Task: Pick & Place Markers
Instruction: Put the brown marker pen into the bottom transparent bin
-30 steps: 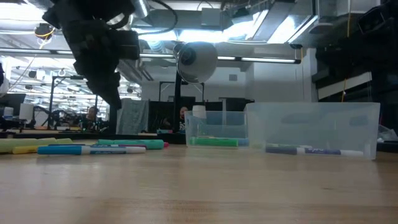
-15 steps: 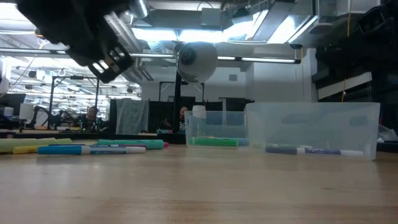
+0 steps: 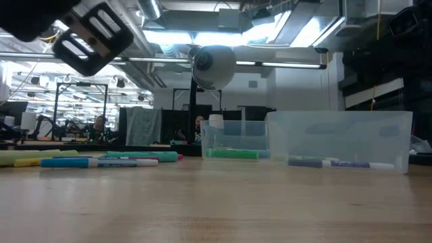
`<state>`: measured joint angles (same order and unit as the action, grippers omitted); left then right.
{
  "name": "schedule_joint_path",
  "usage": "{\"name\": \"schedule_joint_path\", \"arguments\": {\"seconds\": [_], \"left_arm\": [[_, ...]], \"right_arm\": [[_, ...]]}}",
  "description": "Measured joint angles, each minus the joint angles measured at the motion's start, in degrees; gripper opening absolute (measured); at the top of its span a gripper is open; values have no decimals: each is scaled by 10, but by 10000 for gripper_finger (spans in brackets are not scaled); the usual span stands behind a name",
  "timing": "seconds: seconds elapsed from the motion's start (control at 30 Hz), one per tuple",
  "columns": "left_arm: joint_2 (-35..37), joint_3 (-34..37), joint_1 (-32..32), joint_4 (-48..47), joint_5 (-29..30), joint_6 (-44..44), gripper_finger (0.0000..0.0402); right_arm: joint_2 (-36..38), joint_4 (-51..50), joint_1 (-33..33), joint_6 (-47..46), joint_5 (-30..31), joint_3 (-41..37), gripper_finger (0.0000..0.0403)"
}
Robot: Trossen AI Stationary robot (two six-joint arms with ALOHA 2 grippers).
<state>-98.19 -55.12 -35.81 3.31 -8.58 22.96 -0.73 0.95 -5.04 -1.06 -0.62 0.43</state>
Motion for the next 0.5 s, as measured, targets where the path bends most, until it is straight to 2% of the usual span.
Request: {"name": "schedule_joint_path", "arguments": {"seconds": [0.23,0.5], "left_arm": [[-60,-75,-38,-7,-34,25,72],[-110,-104,-76,-4,-24,57,72]], "right_arm": [[0,0,0,0,0,0,244],[0,0,0,0,0,0,244]]}}
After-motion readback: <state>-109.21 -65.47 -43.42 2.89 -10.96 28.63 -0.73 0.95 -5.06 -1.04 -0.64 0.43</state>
